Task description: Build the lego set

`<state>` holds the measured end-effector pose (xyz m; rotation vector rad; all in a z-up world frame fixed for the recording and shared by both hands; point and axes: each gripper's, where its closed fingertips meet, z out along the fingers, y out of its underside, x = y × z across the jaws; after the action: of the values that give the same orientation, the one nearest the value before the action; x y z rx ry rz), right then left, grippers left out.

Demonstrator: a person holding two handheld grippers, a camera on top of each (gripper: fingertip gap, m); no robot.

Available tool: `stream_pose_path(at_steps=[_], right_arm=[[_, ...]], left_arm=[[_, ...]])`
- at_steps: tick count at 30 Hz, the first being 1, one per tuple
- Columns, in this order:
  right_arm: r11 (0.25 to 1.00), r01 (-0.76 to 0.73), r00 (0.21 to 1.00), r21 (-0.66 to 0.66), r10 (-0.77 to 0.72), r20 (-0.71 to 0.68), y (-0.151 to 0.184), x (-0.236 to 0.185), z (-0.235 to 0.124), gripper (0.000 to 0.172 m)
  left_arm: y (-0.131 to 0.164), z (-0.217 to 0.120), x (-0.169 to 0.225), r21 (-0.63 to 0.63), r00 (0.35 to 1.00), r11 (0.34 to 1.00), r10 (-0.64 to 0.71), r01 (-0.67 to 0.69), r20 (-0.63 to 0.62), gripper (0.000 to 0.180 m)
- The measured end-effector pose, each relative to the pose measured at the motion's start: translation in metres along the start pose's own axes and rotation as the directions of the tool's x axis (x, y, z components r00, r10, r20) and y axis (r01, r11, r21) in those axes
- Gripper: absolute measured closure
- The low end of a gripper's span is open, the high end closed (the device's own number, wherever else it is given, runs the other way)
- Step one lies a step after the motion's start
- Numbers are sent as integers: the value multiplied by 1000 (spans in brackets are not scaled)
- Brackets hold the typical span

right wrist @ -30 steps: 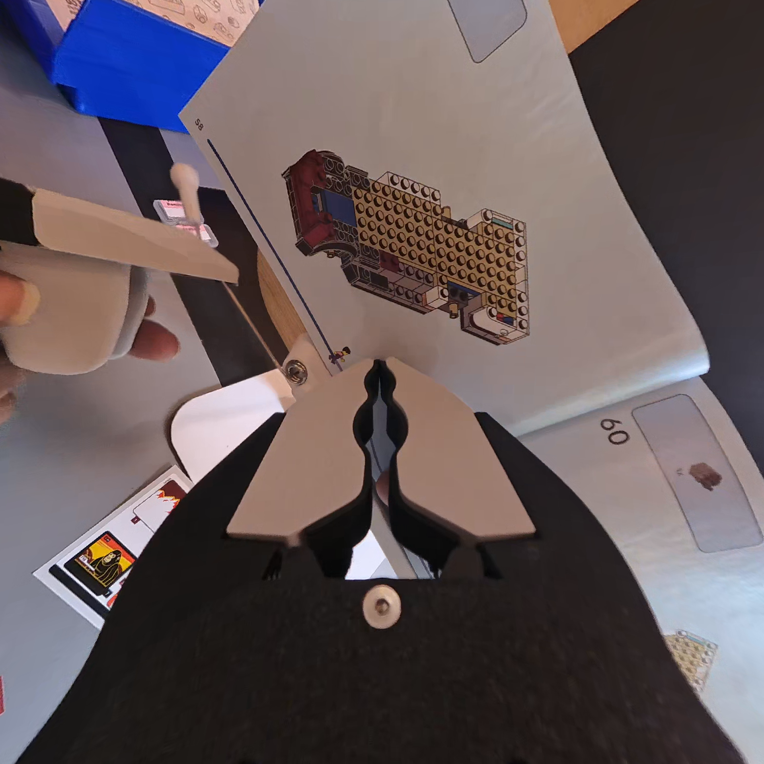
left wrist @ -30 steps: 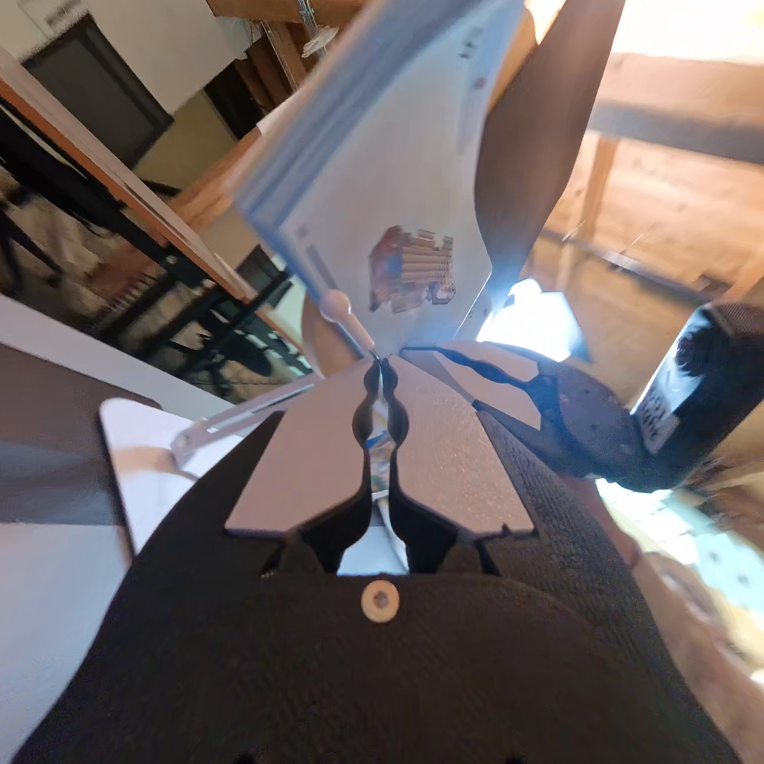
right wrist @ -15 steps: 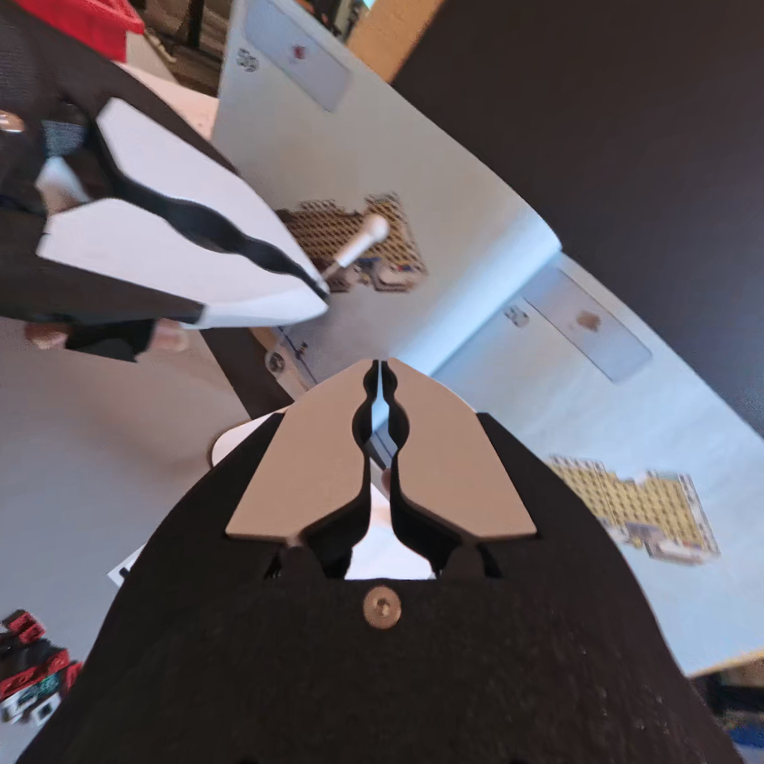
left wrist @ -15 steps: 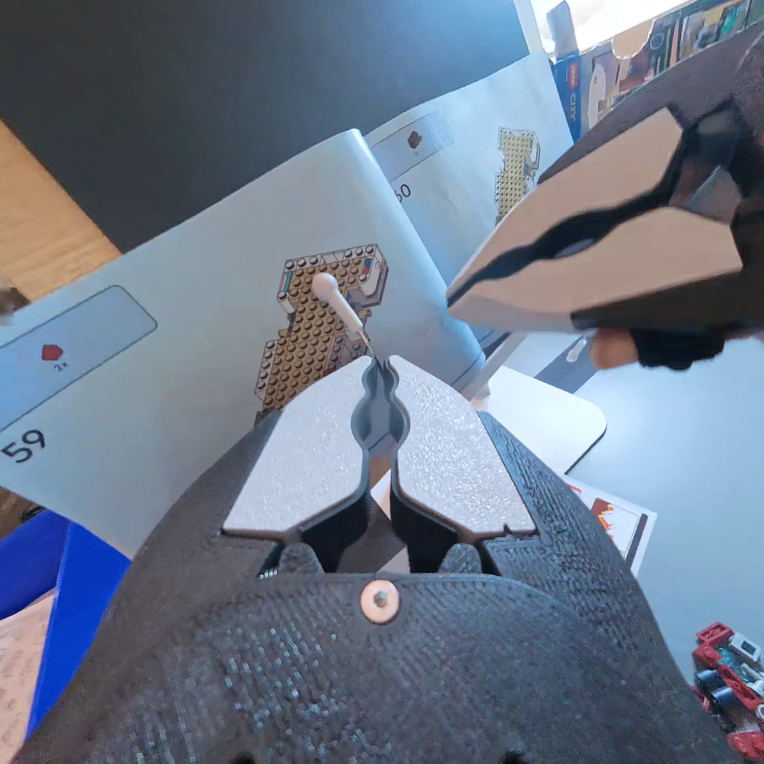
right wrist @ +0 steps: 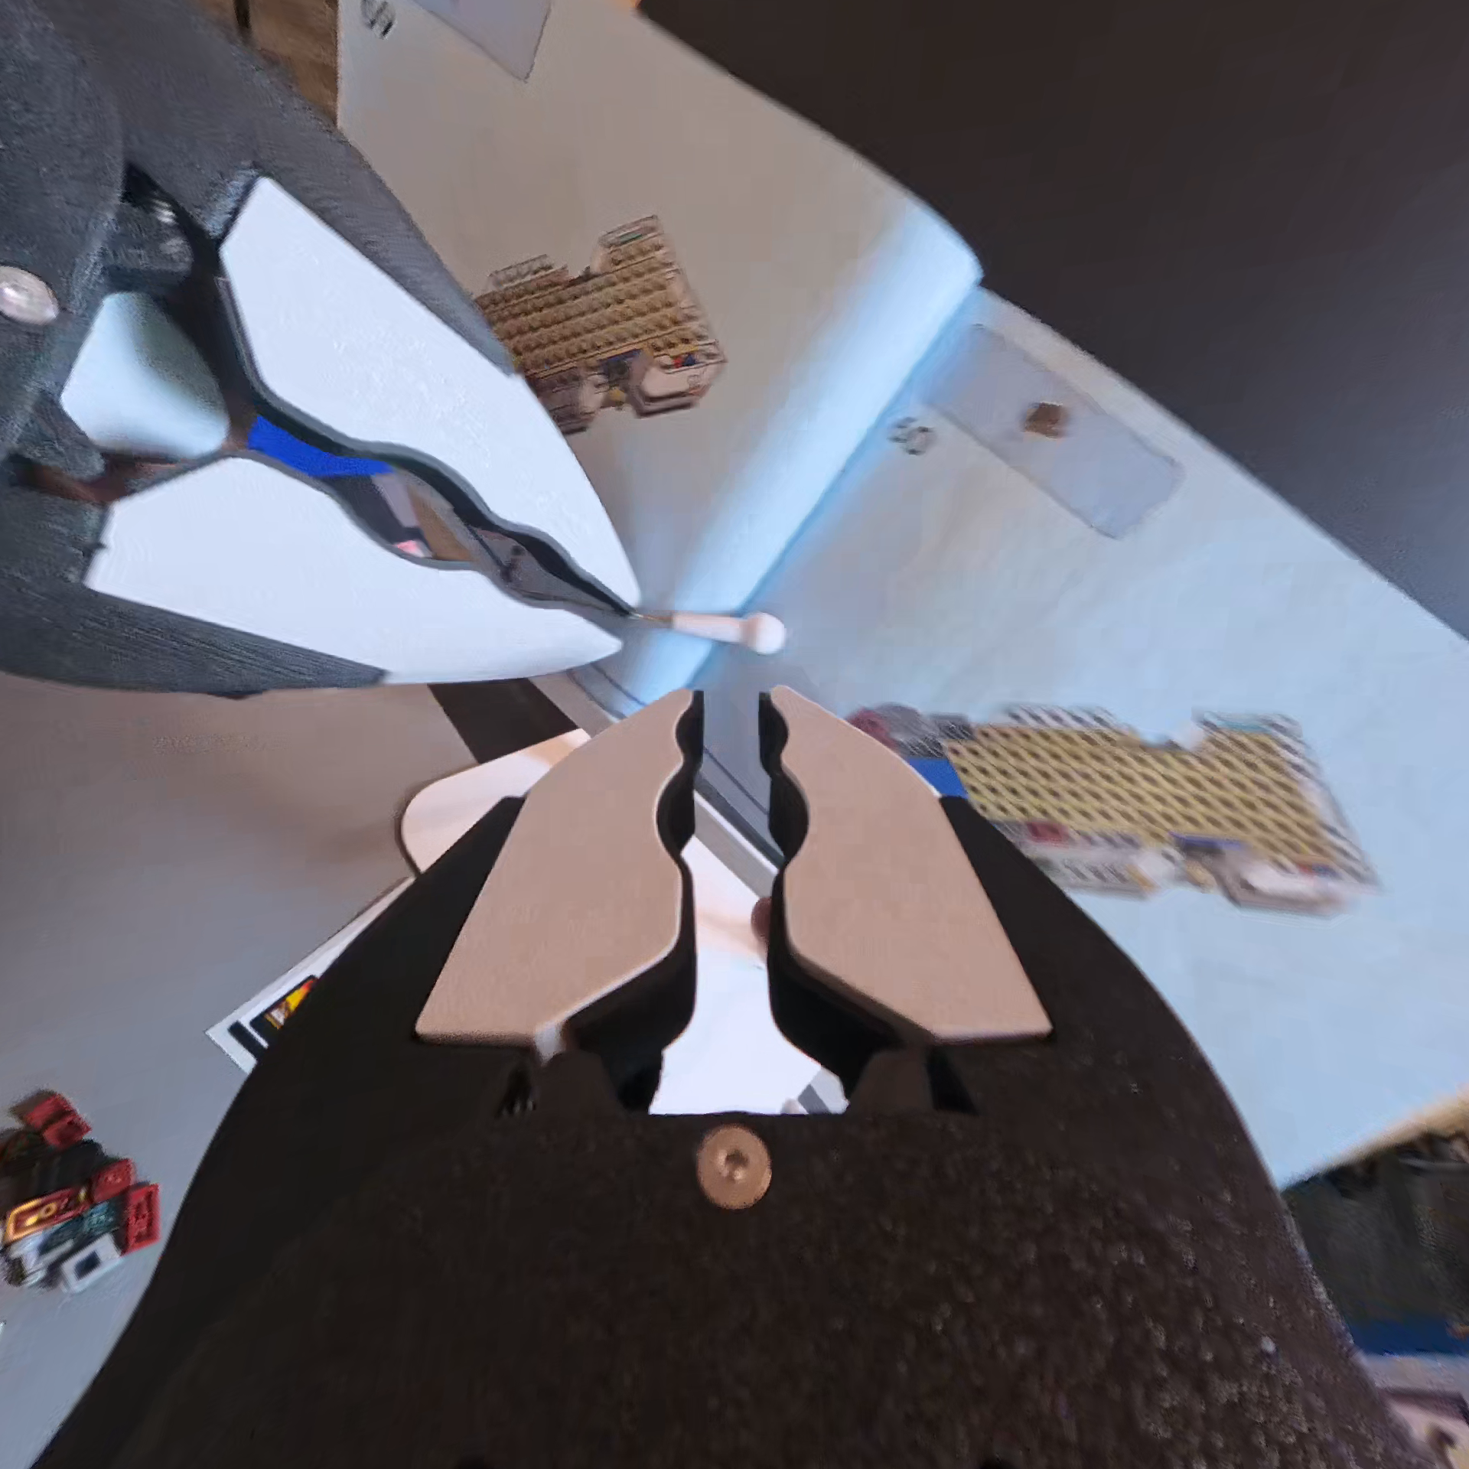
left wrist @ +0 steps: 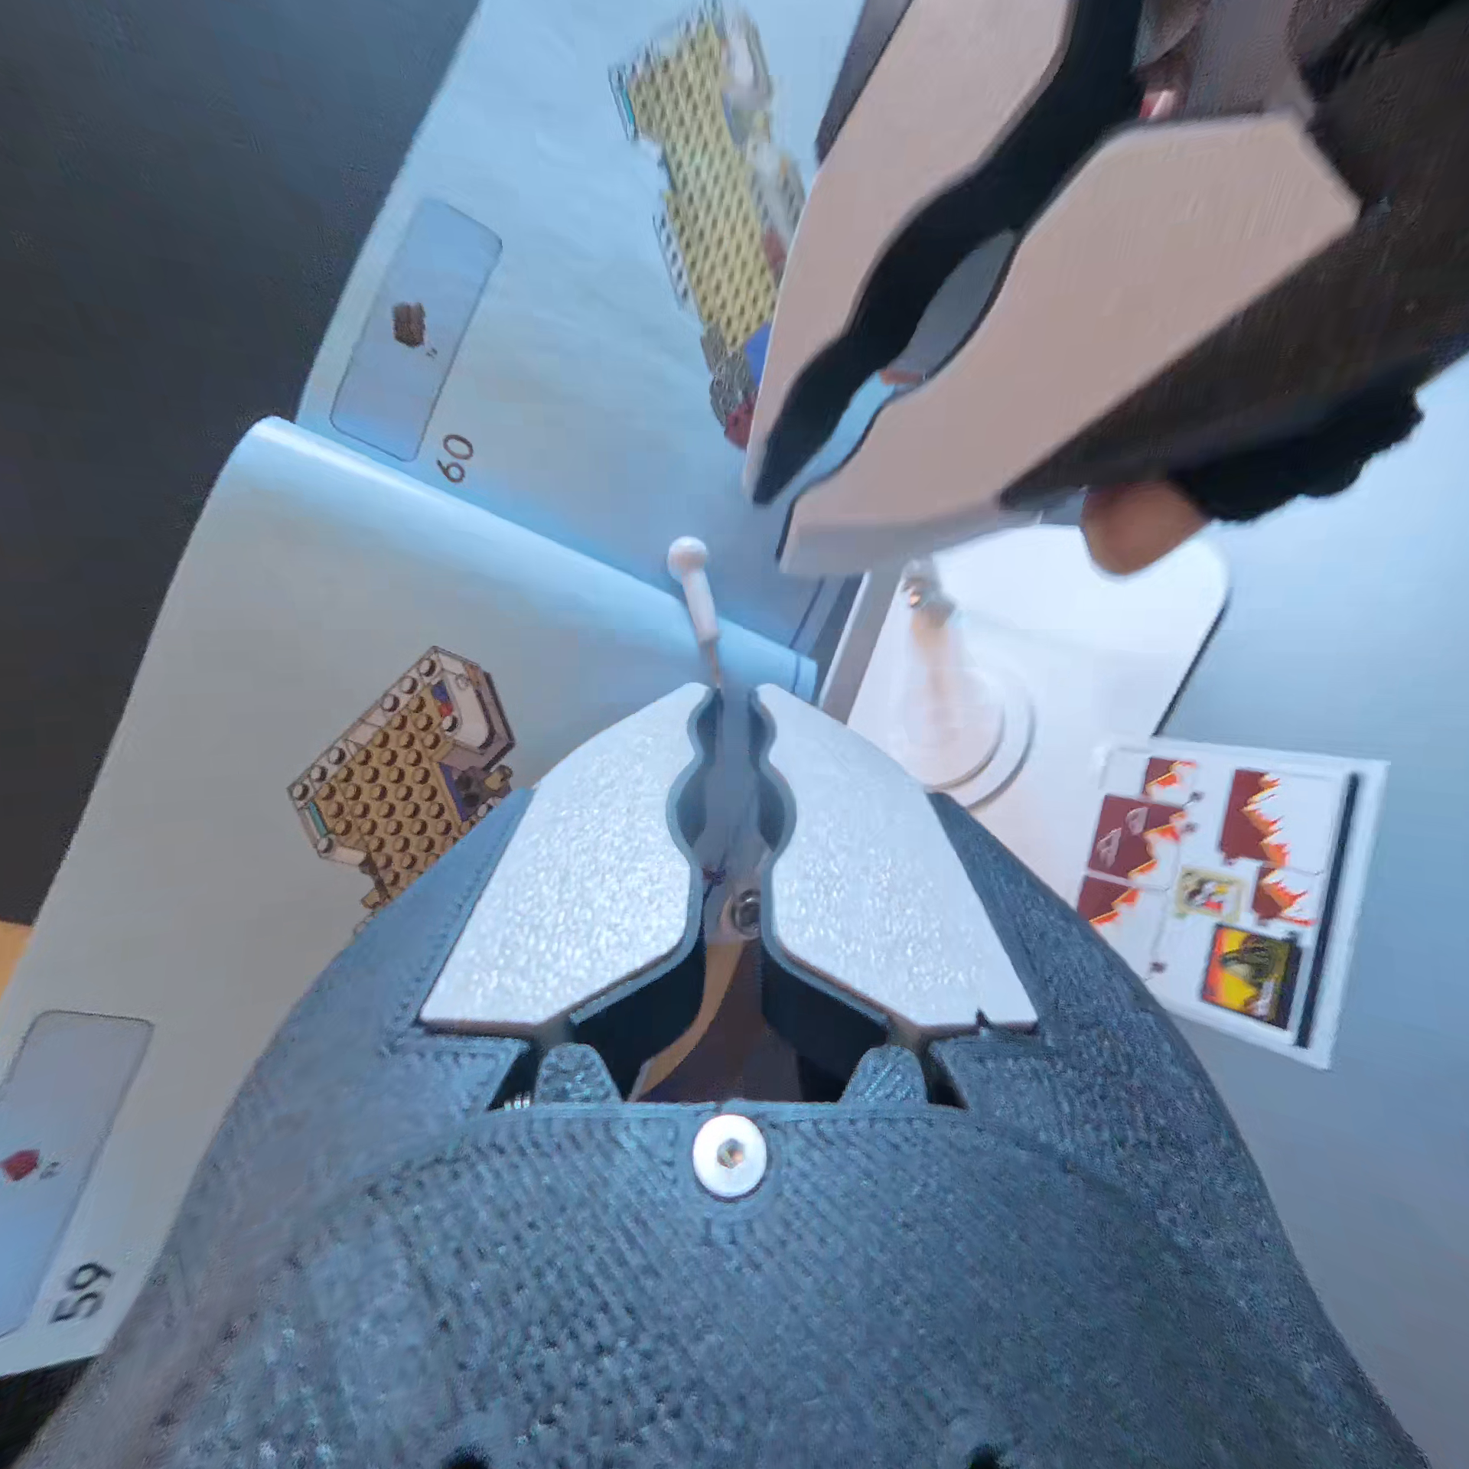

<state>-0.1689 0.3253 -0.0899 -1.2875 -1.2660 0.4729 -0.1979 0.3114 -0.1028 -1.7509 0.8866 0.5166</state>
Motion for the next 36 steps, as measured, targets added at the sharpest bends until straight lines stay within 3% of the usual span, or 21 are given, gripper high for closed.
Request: stream_pose_path(at_steps=[2, 5, 9, 11, 14, 17, 21, 26, 30, 33, 36], right_arm=[[995, -87, 995, 47, 89, -48, 3, 25, -20, 148], [980, -184, 966, 77, 195, -167, 23, 76, -48, 126], [948, -304, 909, 95, 319, -269, 57, 130, -69, 97], [929, -364, 896, 74, 370, -246, 72, 140, -64, 90], [900, -435, 891, 22, 433, -137, 86, 129, -49, 93], [935, -353, 915, 26, 351, -199, 88, 127, -51, 103], [936, -327, 927, 126, 344, -149, 67, 102, -84, 109], [927, -353, 935, 123, 353, 21, 51, 24, -149, 114], [914, -401, 911, 62, 391, 130, 54, -48, -201, 121], [913, -407, 900, 37, 394, 188, 48, -96, -228, 126], [931, -364, 898, 22, 344, 275, 50, -143, -242, 126]], left_arm=[[-10, -8, 1, 68, 990, 988, -133, 136, -45, 157], [-17, -26, -9, 193, 947, 928, -315, 320, -57, 153], [5, -33, -10, 187, 917, 898, -397, 398, -47, 154], [9, -36, -5, 193, 894, 873, -443, 448, -72, 153], [2, -54, 3, 262, 834, 792, -534, 551, -140, 153], [-5, -89, 1, 378, 758, 668, -627, 642, -179, 158], [1, -140, 5, 427, 644, 510, -715, 747, -272, 161], [27, -182, 52, 354, 549, 435, -755, 828, -358, 164], [31, -212, 107, 256, 518, 451, -748, 855, -414, 166], [32, -229, 144, 249, 610, 559, -691, 791, -387, 166], [31, -235, 186, 211, 675, 664, -588, 718, -446, 164]])
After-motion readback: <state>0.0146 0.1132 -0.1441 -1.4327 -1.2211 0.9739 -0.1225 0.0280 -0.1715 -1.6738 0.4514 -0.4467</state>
